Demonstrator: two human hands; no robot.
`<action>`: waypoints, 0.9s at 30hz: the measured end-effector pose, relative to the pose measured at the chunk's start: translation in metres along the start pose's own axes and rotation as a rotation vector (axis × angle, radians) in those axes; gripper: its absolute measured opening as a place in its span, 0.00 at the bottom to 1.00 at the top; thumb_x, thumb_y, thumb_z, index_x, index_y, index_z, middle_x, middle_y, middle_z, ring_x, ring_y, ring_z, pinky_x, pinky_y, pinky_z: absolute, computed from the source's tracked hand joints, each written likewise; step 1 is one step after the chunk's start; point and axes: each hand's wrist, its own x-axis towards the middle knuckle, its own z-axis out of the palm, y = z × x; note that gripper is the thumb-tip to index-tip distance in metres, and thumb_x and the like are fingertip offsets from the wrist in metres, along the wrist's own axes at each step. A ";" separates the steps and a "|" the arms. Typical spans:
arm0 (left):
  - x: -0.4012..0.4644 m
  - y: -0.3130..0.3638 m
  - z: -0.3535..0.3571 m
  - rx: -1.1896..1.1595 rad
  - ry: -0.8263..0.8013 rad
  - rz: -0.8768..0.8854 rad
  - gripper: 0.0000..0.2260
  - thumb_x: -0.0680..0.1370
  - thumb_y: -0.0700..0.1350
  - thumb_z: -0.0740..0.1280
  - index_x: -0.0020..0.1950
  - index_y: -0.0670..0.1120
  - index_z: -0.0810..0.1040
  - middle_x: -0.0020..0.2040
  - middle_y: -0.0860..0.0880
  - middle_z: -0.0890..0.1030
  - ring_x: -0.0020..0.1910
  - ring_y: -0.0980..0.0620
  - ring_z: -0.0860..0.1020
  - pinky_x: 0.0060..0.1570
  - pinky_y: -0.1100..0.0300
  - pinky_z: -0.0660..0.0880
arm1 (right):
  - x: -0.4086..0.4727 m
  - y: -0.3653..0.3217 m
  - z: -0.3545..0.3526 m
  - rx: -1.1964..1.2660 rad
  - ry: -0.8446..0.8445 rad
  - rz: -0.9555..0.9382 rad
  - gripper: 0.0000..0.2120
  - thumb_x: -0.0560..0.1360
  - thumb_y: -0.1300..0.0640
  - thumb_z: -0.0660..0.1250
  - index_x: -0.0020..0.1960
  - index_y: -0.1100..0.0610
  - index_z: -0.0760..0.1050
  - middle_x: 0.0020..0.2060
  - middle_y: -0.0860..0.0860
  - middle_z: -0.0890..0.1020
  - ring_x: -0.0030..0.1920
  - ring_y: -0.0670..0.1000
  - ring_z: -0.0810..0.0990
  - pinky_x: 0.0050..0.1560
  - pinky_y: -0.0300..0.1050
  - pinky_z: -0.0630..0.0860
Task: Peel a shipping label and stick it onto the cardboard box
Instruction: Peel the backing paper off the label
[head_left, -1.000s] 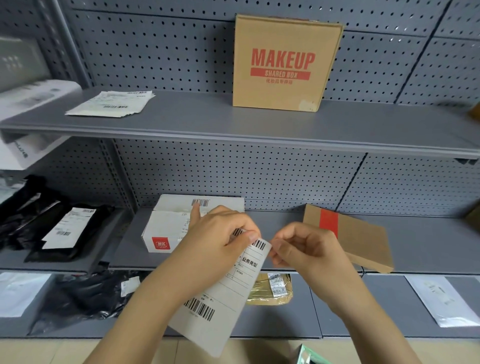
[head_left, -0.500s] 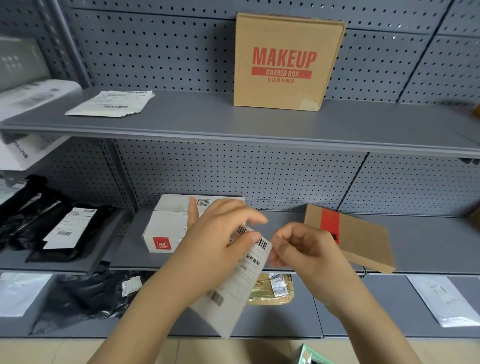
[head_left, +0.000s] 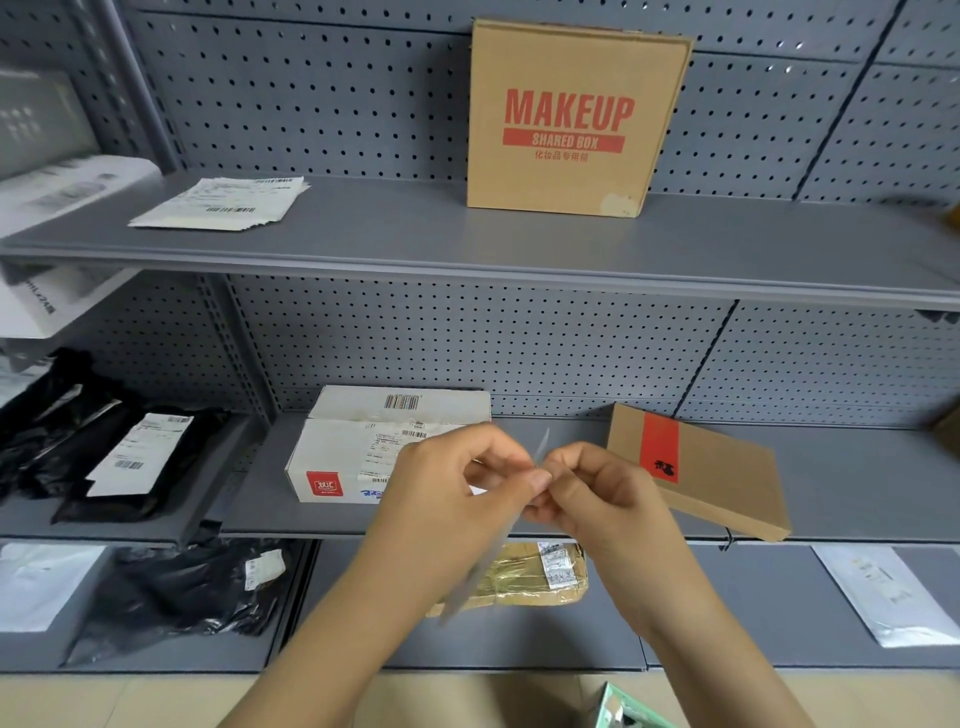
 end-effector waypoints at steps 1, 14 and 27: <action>0.000 -0.001 0.000 0.002 0.002 -0.016 0.03 0.70 0.44 0.73 0.36 0.49 0.82 0.35 0.55 0.84 0.38 0.57 0.82 0.43 0.58 0.78 | -0.001 0.000 0.000 -0.024 -0.004 -0.007 0.15 0.77 0.66 0.61 0.35 0.54 0.77 0.33 0.53 0.80 0.39 0.51 0.81 0.50 0.46 0.80; 0.006 -0.005 0.000 -0.081 -0.023 -0.084 0.05 0.72 0.42 0.71 0.35 0.47 0.82 0.35 0.52 0.84 0.38 0.56 0.82 0.43 0.64 0.77 | 0.001 0.002 -0.004 -0.083 -0.032 -0.063 0.12 0.76 0.62 0.62 0.36 0.54 0.77 0.30 0.49 0.81 0.36 0.48 0.80 0.46 0.41 0.79; 0.006 -0.021 0.018 -0.570 0.007 -0.420 0.07 0.76 0.38 0.66 0.39 0.44 0.79 0.31 0.54 0.83 0.33 0.56 0.82 0.43 0.65 0.79 | 0.008 0.023 -0.012 0.365 -0.032 0.097 0.08 0.72 0.58 0.61 0.36 0.59 0.73 0.27 0.51 0.77 0.31 0.48 0.75 0.41 0.41 0.77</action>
